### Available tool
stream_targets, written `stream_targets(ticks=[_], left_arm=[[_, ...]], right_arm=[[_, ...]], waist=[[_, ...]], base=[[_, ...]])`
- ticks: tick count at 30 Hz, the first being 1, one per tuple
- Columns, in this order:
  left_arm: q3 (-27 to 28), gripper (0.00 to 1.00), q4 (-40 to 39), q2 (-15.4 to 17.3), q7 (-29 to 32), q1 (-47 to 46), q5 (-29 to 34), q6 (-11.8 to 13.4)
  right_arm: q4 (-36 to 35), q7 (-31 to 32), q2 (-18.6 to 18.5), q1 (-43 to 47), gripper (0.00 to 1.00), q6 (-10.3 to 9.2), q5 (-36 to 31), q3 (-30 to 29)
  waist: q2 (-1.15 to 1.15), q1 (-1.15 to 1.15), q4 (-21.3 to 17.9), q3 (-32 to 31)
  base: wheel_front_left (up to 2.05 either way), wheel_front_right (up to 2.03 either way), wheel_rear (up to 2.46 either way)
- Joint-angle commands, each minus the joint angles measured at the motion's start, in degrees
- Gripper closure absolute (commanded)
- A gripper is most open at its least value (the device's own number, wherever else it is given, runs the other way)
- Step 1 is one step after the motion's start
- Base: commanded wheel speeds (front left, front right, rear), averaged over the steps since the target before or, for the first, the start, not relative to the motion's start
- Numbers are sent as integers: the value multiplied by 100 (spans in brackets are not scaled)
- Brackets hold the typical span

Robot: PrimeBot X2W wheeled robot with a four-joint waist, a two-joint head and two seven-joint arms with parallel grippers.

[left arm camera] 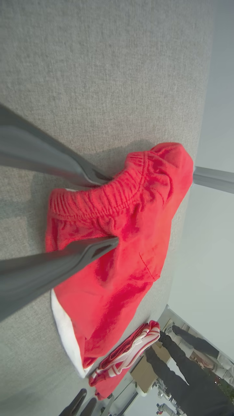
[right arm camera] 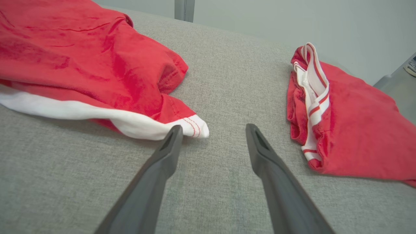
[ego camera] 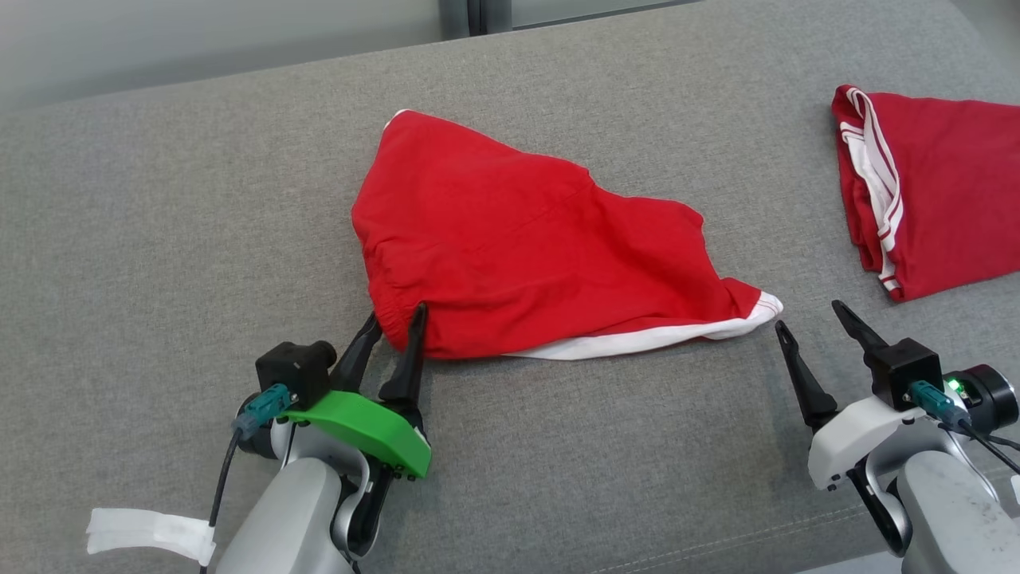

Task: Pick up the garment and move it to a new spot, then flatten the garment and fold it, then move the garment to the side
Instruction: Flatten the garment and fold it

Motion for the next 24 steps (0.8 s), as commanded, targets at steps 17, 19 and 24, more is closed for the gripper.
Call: stream_targets(ticks=[17, 19, 24], left_arm=[[683, 100, 733, 461, 2, -945, 664, 140], [732, 100, 997, 538, 1, -1192, 767, 188], [717, 52, 1634, 481, 2, -1610, 871, 184]], right_arm=[[-87, -17, 143, -143, 0, -7, 103, 143], [-85, -17, 162, -154, 0, -7, 117, 132], [-124, -17, 232, -224, 0, -7, 140, 83]], waist=[[-1, 0, -209, 328], [-1, 0, -289, 403], [-1, 0, -434, 535]], base=[[0, 0, 0], [0, 0, 0], [0, 0, 0]])
